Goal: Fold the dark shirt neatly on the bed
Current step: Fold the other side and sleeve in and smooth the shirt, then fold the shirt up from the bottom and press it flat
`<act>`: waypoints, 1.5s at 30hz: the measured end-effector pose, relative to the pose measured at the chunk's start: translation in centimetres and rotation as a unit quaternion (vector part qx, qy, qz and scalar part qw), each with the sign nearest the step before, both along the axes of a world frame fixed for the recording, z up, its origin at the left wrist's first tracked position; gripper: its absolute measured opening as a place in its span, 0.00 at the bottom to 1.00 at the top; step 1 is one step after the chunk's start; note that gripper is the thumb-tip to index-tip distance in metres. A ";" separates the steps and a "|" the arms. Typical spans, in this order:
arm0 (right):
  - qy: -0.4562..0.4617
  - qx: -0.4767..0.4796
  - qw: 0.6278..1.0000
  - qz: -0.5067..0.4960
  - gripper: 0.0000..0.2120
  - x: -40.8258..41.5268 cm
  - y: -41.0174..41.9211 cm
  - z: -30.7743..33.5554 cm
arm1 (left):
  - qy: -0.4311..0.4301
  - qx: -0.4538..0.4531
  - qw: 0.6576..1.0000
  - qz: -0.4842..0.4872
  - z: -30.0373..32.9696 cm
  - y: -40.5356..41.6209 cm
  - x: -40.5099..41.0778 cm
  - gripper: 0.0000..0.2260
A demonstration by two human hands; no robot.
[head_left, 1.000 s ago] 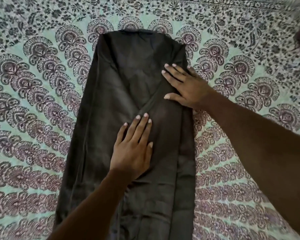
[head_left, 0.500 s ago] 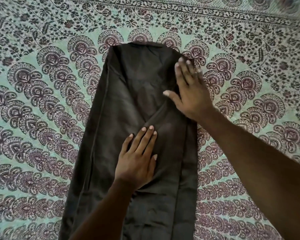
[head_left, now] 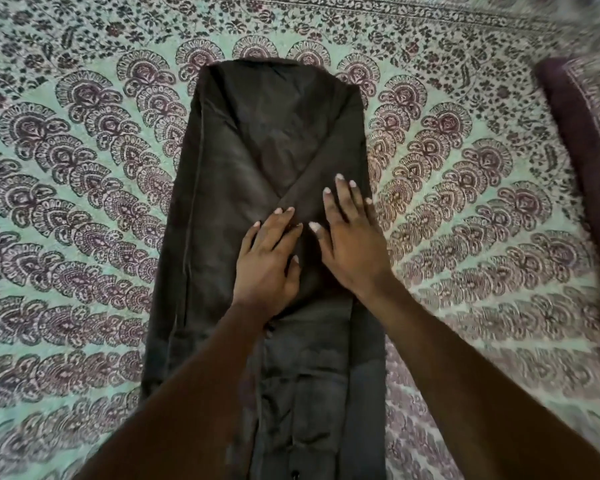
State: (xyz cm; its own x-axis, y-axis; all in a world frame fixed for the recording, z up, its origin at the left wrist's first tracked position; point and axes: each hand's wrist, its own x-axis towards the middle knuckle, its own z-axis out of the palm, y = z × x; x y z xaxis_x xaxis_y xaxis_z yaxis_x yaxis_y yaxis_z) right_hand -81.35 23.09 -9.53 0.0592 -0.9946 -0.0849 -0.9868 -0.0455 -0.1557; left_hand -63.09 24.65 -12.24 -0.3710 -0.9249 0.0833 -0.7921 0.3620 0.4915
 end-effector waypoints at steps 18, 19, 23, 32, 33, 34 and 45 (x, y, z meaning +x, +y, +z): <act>-0.001 0.138 0.990 0.003 0.33 5.4 30.2 1.3 | -0.089 0.141 0.967 -0.191 4.3 18.9 10.7 0.25; -0.014 0.135 0.991 0.007 0.31 5.1 30.4 1.7 | -0.082 0.134 0.970 -0.187 4.9 18.9 11.6 0.23; -0.057 0.082 0.994 0.044 0.26 1.9 31.1 3.0 | -0.128 0.133 0.970 -0.157 6.2 20.4 18.2 0.28; 0.127 0.174 0.951 0.220 0.49 -3.6 30.2 5.1 | -0.259 0.135 0.929 -0.225 5.5 20.8 24.8 0.47; 0.132 0.158 0.945 0.253 0.45 -3.5 29.9 4.9 | -0.260 0.125 0.929 -0.231 5.5 20.6 24.5 0.44; 0.132 0.142 0.941 0.278 0.42 -3.4 29.5 4.8 | -0.256 0.114 0.932 -0.232 5.5 20.4 24.3 0.42; -0.011 0.104 0.963 0.248 0.26 -0.7 27.9 3.2 | -0.036 0.190 0.980 -0.053 5.1 19.2 20.5 0.24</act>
State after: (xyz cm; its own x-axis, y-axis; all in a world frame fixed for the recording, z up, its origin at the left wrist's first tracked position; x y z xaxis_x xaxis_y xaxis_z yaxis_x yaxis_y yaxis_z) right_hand -82.10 50.99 -6.36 0.5263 -0.8051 -0.2733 -0.8483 -0.4754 -0.2331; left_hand -42.55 43.84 -7.19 -0.4581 -0.8405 -0.2892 -0.7980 0.2457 0.5503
